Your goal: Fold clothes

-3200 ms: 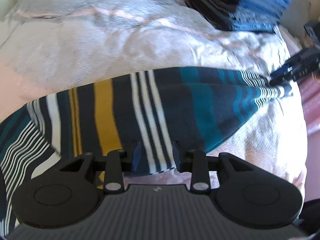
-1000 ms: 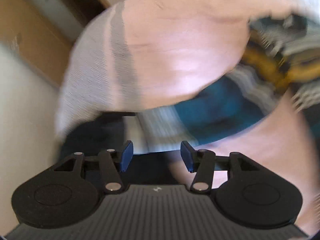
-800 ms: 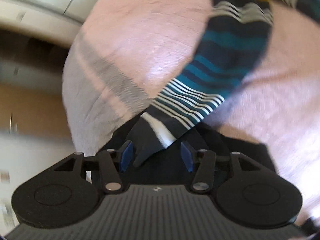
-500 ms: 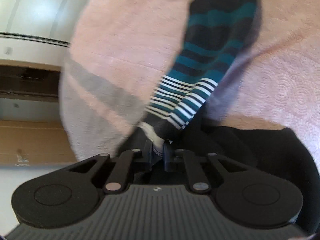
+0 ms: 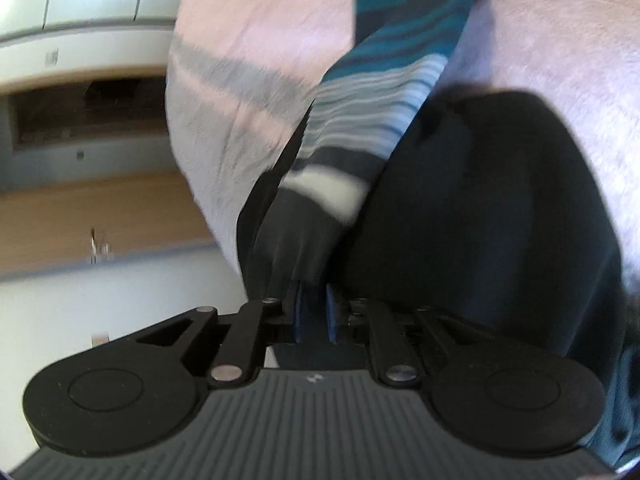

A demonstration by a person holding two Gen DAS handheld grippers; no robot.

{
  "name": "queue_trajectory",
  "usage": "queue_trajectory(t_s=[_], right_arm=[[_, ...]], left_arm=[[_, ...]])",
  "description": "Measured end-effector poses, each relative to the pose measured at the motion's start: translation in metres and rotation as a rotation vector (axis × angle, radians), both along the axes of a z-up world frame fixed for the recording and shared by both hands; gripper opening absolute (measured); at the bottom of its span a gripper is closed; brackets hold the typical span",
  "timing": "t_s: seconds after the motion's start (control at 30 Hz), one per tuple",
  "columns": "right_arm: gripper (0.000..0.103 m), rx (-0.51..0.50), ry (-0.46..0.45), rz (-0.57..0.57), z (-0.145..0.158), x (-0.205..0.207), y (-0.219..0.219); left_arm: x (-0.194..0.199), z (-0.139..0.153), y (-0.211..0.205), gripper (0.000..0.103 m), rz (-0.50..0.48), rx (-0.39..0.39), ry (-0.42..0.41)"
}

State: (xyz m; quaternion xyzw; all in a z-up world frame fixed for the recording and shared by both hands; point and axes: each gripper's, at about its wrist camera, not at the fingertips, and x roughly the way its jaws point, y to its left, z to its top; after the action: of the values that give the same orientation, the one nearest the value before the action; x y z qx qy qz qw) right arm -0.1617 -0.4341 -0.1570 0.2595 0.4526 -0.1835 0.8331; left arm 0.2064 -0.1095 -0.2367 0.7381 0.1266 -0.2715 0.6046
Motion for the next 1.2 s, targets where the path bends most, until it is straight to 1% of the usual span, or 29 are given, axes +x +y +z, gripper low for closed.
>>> queue_trajectory(t_s=[0.07,0.1,0.2,0.27,0.33,0.4,0.47,0.53,0.6,0.67,0.73,0.77,0.83,0.97,1.13,1.2], right_arm=[[0.061,-0.013,-0.003,0.002,0.006,-0.005,0.001],[0.061,-0.014,-0.001,-0.005,0.007,-0.008,0.001],[0.061,0.002,0.004,-0.052,0.009,-0.019,0.005],[0.061,0.021,0.003,-0.097,0.01,-0.027,0.007],[0.061,0.038,-0.011,-0.137,0.013,-0.034,0.012],[0.061,0.035,-0.019,-0.159,0.017,-0.042,0.021],[0.061,0.025,-0.023,-0.176,0.023,-0.052,0.029],[0.061,0.015,-0.024,-0.193,0.027,-0.064,0.038],[0.061,0.004,-0.007,-0.208,0.03,-0.078,0.046],[0.063,-0.012,0.017,-0.22,0.034,-0.095,0.052],[0.082,-0.034,0.042,-0.233,0.037,-0.116,0.057],[0.084,-0.043,0.049,-0.243,0.039,-0.127,0.06],[0.084,-0.044,0.053,-0.27,0.041,-0.153,0.065],[0.084,-0.034,0.045,-0.343,0.045,-0.205,0.075],[0.084,-0.029,0.007,-0.456,0.054,-0.273,0.097],[0.084,-0.042,0.004,-0.477,0.059,-0.294,0.11]], left_arm=[[0.006,0.015,0.009,0.024,0.052,-0.043,0.009],[0.009,0.023,0.013,0.027,0.086,-0.063,0.011],[0.017,0.054,0.027,0.027,0.191,-0.181,0.075],[0.016,0.071,0.032,0.027,0.25,-0.282,0.134],[0.012,0.087,0.033,0.027,0.298,-0.373,0.215],[0.004,0.099,0.033,0.027,0.349,-0.454,0.315],[-0.006,0.106,0.033,0.029,0.383,-0.5,0.401],[-0.008,0.105,0.023,0.032,0.422,-0.545,0.488],[-0.02,0.108,0.02,0.035,0.459,-0.583,0.571],[-0.034,0.108,0.017,0.042,0.48,-0.601,0.645],[-0.056,0.107,0.015,0.044,0.484,-0.603,0.696],[-0.061,0.102,0.011,0.048,0.478,-0.599,0.721],[-0.082,0.103,0.008,0.051,0.45,-0.584,0.757],[-0.119,0.104,0.002,0.052,0.375,-0.552,0.787],[-0.166,0.122,0.005,0.056,0.272,-0.534,0.81],[-0.183,0.131,0.011,0.057,0.24,-0.529,0.804]])
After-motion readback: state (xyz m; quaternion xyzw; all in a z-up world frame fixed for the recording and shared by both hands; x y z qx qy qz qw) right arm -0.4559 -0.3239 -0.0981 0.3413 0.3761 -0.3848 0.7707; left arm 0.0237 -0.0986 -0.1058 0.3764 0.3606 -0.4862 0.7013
